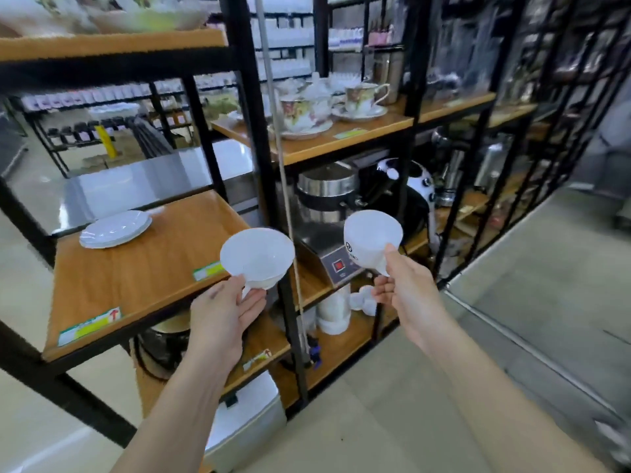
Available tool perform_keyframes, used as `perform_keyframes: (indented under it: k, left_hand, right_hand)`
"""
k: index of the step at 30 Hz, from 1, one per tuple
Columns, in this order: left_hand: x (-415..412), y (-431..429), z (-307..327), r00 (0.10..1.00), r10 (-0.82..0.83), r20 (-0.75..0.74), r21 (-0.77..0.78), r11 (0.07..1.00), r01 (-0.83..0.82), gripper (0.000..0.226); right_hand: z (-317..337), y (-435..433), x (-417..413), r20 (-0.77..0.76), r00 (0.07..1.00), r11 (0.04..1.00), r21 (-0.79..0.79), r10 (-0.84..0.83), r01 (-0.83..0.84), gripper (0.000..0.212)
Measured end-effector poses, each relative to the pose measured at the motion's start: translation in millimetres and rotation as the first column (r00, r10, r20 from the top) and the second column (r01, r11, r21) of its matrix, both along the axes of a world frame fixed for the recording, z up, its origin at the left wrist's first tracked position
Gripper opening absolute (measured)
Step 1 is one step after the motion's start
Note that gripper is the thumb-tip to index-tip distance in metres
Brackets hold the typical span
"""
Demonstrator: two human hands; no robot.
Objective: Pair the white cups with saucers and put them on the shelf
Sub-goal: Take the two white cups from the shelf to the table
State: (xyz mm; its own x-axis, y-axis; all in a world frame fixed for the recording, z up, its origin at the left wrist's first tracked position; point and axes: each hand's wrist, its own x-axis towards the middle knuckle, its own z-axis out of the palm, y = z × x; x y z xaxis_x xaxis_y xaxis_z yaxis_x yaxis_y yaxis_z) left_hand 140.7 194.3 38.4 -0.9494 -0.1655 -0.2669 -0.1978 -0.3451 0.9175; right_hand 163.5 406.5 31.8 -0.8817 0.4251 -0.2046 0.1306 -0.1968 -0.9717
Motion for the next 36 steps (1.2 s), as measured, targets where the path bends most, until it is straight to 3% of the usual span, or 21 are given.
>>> perform_keyframes:
  k: [3, 7, 9, 15, 17, 19, 23, 30, 36]
  left_hand:
    - [12, 56, 14, 0.991, -0.127, -0.028, -0.003, 0.992, 0.127, 0.006]
    - [33, 133, 25, 0.959, -0.280, -0.047, -0.024, 0.960, 0.279, 0.039]
    - [44, 173, 29, 0.937, -0.345, -0.049, -0.033, 0.939, 0.343, 0.044]
    - [101, 301, 28, 0.857, -0.513, -0.045, 0.022, 0.858, 0.514, 0.034]
    - [124, 343, 26, 0.812, -0.583, -0.033, 0.022, 0.812, 0.583, 0.013]
    - [144, 384, 19, 0.771, -0.636, -0.015, 0.029, 0.771, 0.636, 0.012]
    - [184, 459, 2, 0.707, -0.706, 0.029, 0.055, 0.708, 0.704, 0.045]
    - [233, 550, -22, 0.614, -0.778, 0.129, 0.068, 0.625, 0.778, 0.005]
    - [234, 612, -43, 0.531, -0.821, 0.210, 0.040, 0.550, 0.834, 0.012]
  right_hand:
    - [9, 48, 34, -0.004, 0.993, 0.993, 0.015, -0.117, 0.117, 0.029]
    - [19, 111, 82, -0.023, 0.962, 0.962, 0.026, -0.271, 0.271, 0.028]
    - [23, 144, 108, -0.039, 0.942, 0.942, 0.027, -0.335, 0.336, 0.029]
    - [29, 245, 195, -0.073, 0.856, 0.857, 0.013, -0.512, 0.514, 0.026]
    - [24, 278, 225, -0.068, 0.827, 0.828, 0.009, -0.559, 0.561, 0.028]
    - [20, 311, 253, -0.053, 0.794, 0.794, 0.017, -0.606, 0.607, 0.029]
    - [9, 370, 304, -0.020, 0.724, 0.724, 0.012, -0.690, 0.690, 0.026]
    - [-22, 447, 363, 0.052, 0.635, 0.637, 0.055, -0.771, 0.769, 0.028]
    - [-49, 491, 376, 0.124, 0.560, 0.563, -0.020, -0.819, 0.827, 0.027]
